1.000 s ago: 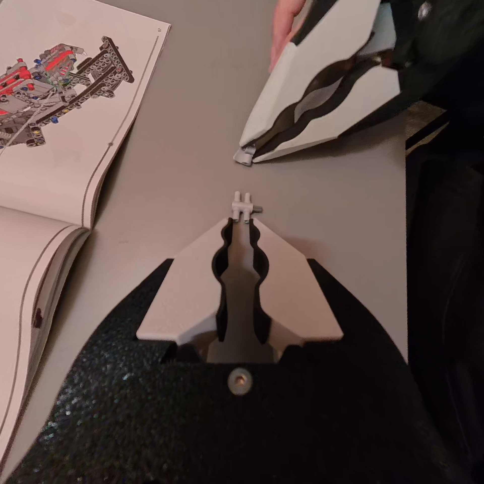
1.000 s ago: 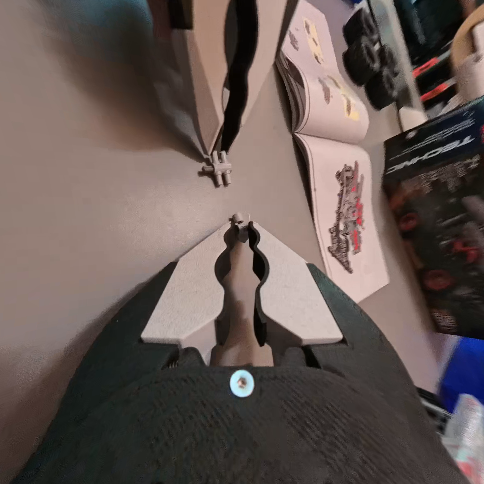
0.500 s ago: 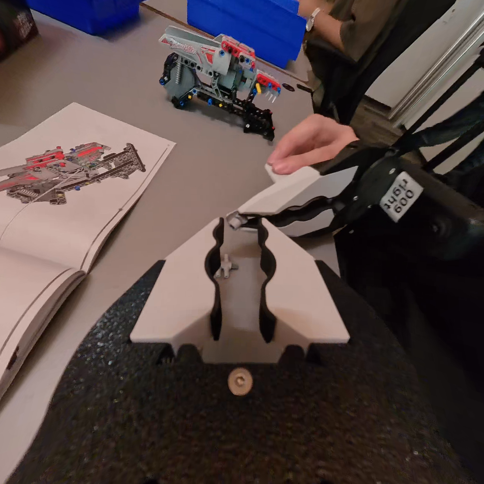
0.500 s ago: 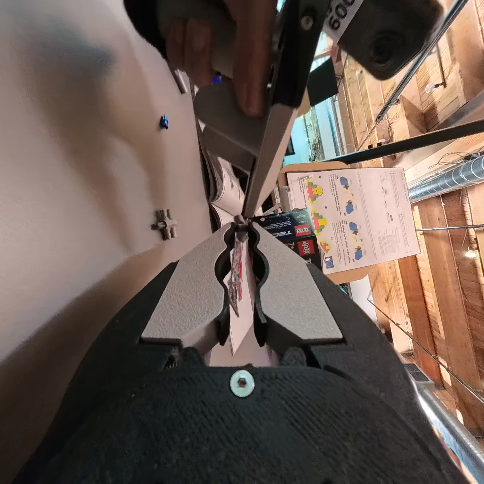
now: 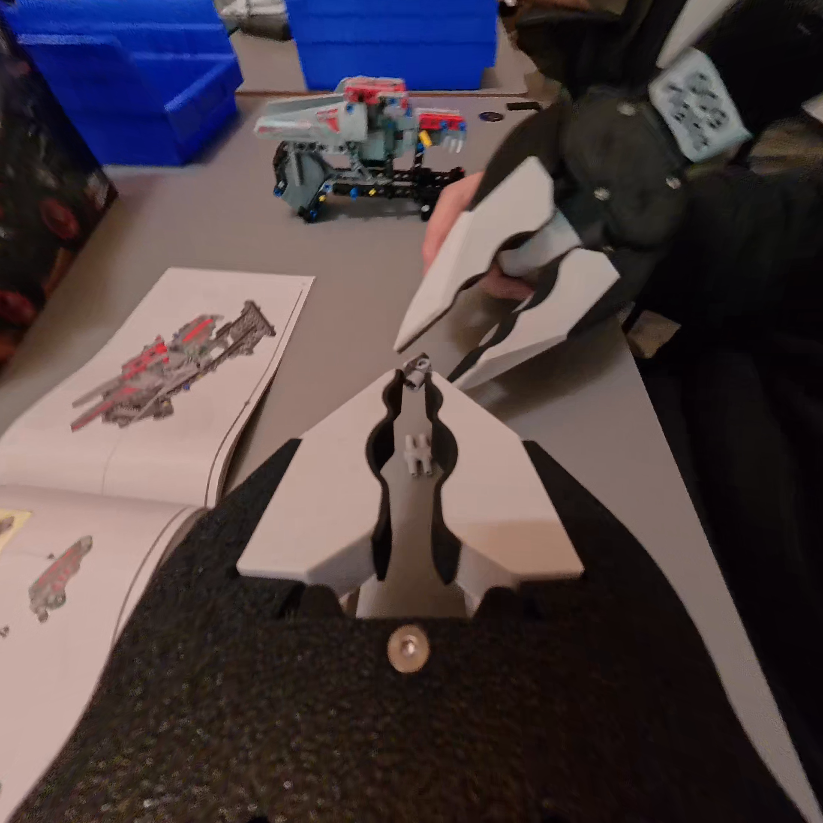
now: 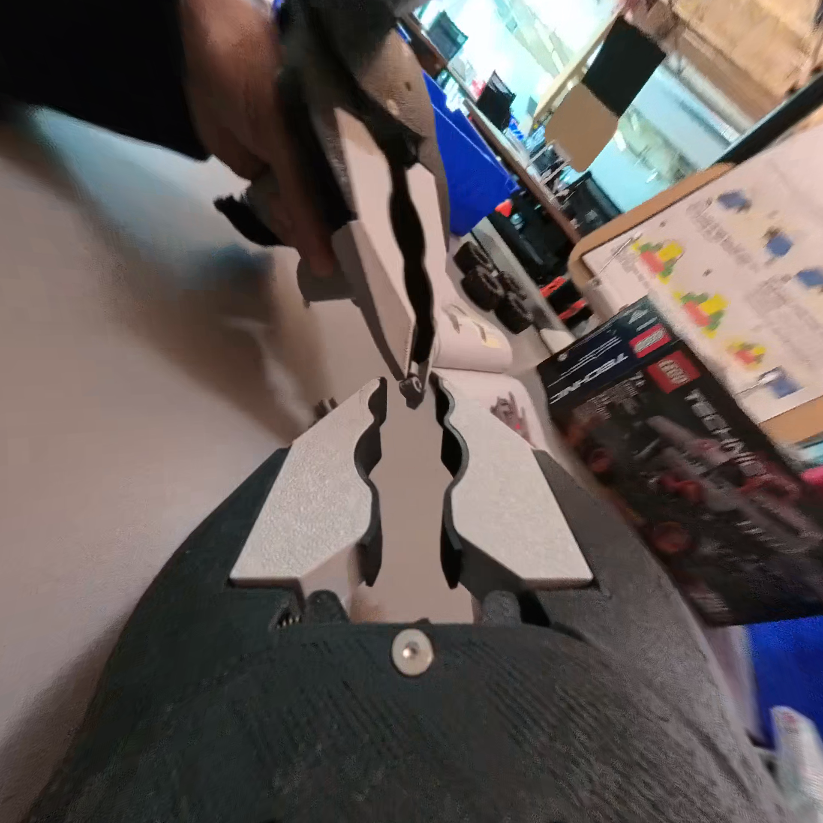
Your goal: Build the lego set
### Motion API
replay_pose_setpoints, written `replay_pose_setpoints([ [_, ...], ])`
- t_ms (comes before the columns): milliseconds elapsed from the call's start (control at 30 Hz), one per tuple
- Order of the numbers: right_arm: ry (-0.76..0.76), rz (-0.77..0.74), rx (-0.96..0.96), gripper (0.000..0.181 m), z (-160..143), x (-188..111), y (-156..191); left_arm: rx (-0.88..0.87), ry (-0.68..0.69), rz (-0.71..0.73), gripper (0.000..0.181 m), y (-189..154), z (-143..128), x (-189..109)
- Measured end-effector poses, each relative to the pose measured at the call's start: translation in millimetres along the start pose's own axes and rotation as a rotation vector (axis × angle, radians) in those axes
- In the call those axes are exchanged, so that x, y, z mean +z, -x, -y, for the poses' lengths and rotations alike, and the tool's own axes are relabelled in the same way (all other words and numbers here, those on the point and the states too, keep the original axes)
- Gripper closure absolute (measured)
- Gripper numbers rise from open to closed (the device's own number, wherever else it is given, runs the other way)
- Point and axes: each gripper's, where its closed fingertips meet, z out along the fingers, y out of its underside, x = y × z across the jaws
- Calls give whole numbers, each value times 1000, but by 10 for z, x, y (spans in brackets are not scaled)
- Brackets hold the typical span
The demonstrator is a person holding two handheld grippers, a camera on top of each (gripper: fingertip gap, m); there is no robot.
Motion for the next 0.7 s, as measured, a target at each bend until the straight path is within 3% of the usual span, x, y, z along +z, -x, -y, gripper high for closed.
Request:
replay_pose_setpoints([
  [200, -25, 157, 220, 159, 45, -60, 66, 164, -26, -24, 174, -142, 73, 50],
  [700, 5, 224, 150, 174, -1, -172, 177, 259, -30, -65, 175, -239, 45, 17],
])
